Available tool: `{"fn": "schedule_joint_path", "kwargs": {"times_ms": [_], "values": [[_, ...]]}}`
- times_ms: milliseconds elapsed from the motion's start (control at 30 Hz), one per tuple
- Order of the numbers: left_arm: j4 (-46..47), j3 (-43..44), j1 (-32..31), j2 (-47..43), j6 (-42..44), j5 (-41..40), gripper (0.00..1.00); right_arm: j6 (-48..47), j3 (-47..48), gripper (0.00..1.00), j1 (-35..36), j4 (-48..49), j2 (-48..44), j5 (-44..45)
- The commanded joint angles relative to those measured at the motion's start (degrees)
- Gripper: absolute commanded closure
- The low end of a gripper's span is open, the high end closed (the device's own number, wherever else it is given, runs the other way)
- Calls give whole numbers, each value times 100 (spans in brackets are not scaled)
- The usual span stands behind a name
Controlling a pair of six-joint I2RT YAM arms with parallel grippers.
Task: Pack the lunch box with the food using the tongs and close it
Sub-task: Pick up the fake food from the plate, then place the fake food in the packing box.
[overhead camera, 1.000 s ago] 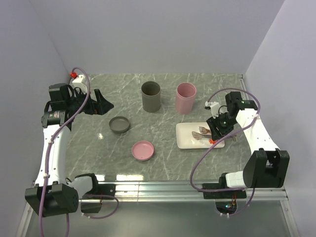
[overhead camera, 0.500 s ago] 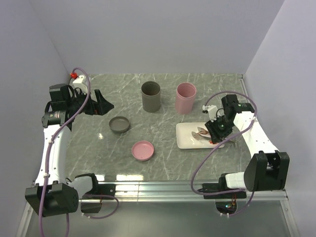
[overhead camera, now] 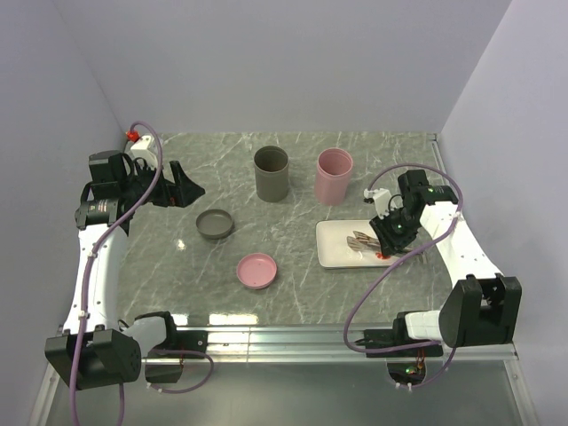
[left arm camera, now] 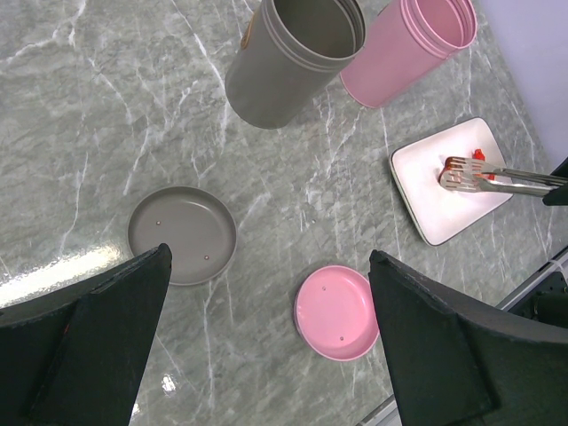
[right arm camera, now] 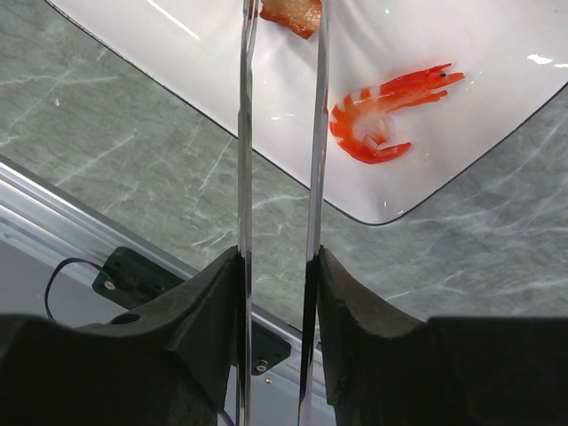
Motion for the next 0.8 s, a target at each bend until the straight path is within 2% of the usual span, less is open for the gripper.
{"fn": "schedule_joint_path", "kwargs": {"times_ms": [0, 133, 500, 767], "values": [[156, -2, 1, -102, 73, 38, 1, 99, 156, 59, 84, -20, -159, -88], [148, 7, 1, -111, 91, 20, 1, 117, 376, 64, 101, -125, -168, -167], [218, 7, 1, -49, 38, 99, 1, 116, 1149, 66, 171, -792, -300, -650], [200, 121, 1, 118, 38, 117, 1, 722, 2853, 66, 1164, -750, 157, -1082]]}}
